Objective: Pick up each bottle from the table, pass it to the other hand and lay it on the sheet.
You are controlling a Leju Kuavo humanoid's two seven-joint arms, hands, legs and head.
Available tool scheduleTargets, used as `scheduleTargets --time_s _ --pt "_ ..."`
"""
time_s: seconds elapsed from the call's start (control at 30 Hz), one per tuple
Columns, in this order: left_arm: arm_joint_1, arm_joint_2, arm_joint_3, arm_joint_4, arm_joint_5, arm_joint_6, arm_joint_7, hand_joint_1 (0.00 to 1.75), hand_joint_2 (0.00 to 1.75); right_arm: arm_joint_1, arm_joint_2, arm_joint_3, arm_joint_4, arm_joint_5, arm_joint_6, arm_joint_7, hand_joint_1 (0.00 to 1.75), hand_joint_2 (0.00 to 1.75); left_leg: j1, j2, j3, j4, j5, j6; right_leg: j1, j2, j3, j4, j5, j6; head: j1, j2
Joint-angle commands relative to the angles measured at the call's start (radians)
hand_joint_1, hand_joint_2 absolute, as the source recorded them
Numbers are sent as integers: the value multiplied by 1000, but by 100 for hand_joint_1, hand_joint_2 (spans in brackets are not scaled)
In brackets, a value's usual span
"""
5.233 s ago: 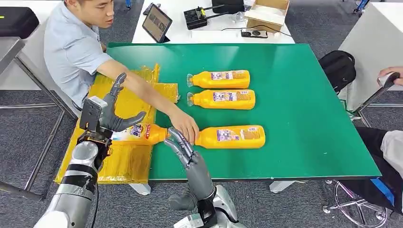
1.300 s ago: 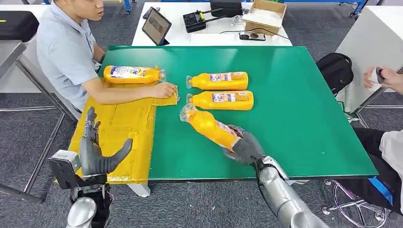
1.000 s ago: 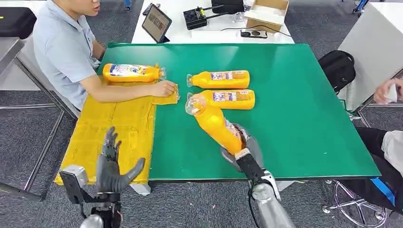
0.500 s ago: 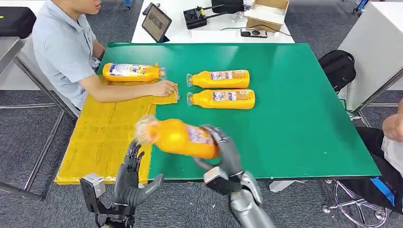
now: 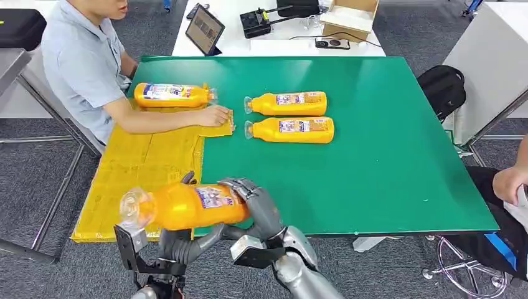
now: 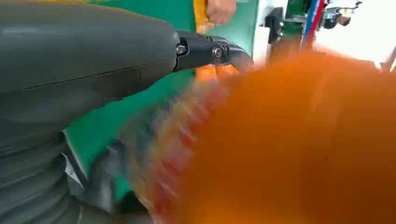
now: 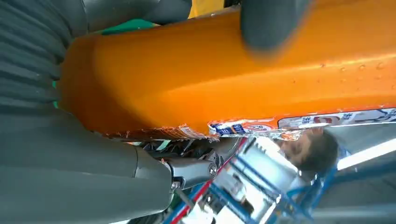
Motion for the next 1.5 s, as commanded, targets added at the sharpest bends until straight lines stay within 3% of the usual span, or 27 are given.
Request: scheduleTargets --time_s 0.03,0.67,0.7,1.0,1.03,1.07,1.1,1.13,1.23,1.5 --pt "-34 29 -46 0 6 2 -41 0 175 -106 20 68 290 -28 -17 16 175 175 0 0 3 -1 0 1 0 -1 3 -1 0 -1 0 0" --pt "-63 17 -56 55 21 -15 0 0 175 -134 54 107 355 22 -53 26 175 175 0 0 2 -1 0 1 0 -2 2 -1 -1 -2 0 0" --pt "-79 8 -51 100 -26 29 33 175 175 -144 74 132 351 17 -47 25 175 175 0 0 3 -1 0 1 0 -1 3 -1 -1 -2 0 0" --pt "-78 6 -60 105 -29 32 32 175 175 -143 81 147 320 -6 -42 23 169 175 0 0 2 -1 0 1 0 -1 2 0 -1 -2 0 0" --pt "-79 4 -59 107 -29 35 32 175 175 -141 83 149 310 -20 -43 13 148 175 -1 0 3 -1 -1 1 0 -1 3 -1 -1 -2 0 0" --pt "-80 0 -55 106 -24 39 32 175 175 -138 85 148 300 -29 -46 10 35 175 0 1 3 -1 -1 1 0 -1 2 0 -1 -2 0 0" --pt "-81 -2 -51 104 -15 40 32 175 175 -134 86 148 289 -31 -67 0 0 175 -1 0 3 -1 -1 2 0 -1 3 0 -1 -3 0 0" --pt "-84 -5 -45 101 -1 40 33 175 175 -127 87 148 274 -38 -85 -17 0 0 -1 0 2 -1 -1 1 0 -1 2 0 -1 -2 0 0" --pt "-100 -6 -27 90 46 35 39 175 175 -115 83 150 247 -67 -130 -67 0 0 0 0 3 -1 -1 2 0 -2 4 0 -1 -3 0 0" --pt "-151 21 61 98 138 61 71 175 175 -81 0 267 50 -176 -261 -67 0 0 0 0 2 -1 0 1 0 -2 2 0 0 -2 1 0"
